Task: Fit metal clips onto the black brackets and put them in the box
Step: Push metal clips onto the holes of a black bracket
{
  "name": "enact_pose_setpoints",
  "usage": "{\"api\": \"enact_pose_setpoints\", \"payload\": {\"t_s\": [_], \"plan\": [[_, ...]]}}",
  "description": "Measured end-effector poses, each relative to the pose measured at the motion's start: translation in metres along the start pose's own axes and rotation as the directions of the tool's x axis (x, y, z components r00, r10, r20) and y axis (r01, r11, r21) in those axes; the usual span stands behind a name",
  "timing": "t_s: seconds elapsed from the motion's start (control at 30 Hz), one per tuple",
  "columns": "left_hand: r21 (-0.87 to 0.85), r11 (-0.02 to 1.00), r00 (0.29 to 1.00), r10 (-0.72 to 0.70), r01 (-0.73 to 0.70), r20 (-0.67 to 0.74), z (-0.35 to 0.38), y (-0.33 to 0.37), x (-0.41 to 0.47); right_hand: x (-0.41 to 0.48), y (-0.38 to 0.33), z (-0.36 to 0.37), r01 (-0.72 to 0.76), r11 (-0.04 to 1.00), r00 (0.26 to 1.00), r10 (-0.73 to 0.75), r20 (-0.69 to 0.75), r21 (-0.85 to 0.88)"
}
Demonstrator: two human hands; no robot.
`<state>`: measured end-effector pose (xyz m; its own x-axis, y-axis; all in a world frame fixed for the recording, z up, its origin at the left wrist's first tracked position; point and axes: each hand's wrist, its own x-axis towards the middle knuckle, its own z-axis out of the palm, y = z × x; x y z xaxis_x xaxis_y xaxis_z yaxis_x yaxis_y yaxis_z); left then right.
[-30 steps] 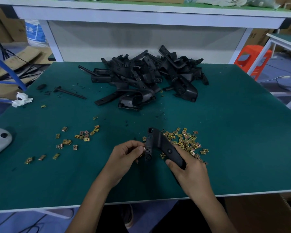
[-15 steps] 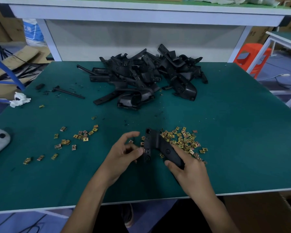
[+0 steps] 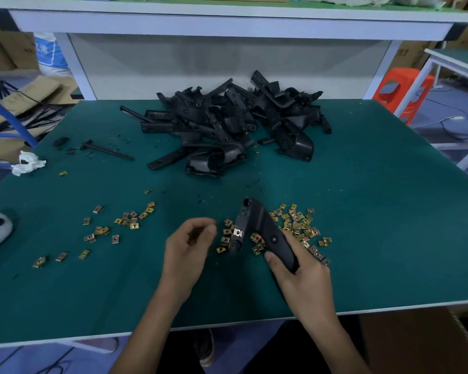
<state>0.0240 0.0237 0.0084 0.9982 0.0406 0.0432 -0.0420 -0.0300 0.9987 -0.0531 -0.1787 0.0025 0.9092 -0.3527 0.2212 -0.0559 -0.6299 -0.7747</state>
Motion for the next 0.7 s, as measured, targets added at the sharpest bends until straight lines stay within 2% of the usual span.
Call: {"api": "enact_pose_setpoints", "payload": {"t_s": [0.07, 0.1, 0.2, 0.3, 0.5, 0.6, 0.7], "plan": [[0.145, 0.989, 0.981, 0.059, -0.032, -0.187, -0.0047, 0.0009, 0.0018, 0.0011, 0.0003, -0.0012, -0.019, 0.999, 1.000, 0.019, -0.005, 0.051], [0.254, 0.967, 0.974, 0.090, -0.035, -0.207, -0.0073, 0.0019, 0.0035, 0.0014, 0.0005, -0.0014, -0.016, 0.999, 1.000, 0.016, 0.002, 0.048], [0.540, 0.838, 0.986, 0.146, -0.080, -0.080, -0.0080, 0.0025, 0.0083, 0.0009, 0.0011, -0.0009, 0.003, 1.000, 1.000, -0.004, 0.018, 0.020], [0.652, 0.745, 0.987, 0.156, -0.144, 0.039, -0.0026, 0.0011, 0.0076, 0.0010, 0.0027, -0.0015, 0.016, 0.999, 1.000, -0.016, 0.017, 0.028], [0.676, 0.709, 0.969, 0.247, -0.198, 0.025, 0.0005, -0.0036, 0.0034, 0.0008, 0.0038, 0.0000, 0.019, 1.000, 0.999, -0.019, 0.031, 0.009], [0.640, 0.747, 0.972, 0.235, -0.181, 0.000, 0.0006, -0.0026, 0.0026, 0.0008, 0.0037, -0.0005, 0.033, 0.999, 0.999, -0.033, 0.038, 0.009], [0.513, 0.849, 0.981, 0.185, -0.128, -0.062, -0.0032, -0.0013, 0.0016, 0.0010, 0.0039, -0.0001, 0.024, 1.000, 0.999, -0.025, 0.040, 0.012]]}}
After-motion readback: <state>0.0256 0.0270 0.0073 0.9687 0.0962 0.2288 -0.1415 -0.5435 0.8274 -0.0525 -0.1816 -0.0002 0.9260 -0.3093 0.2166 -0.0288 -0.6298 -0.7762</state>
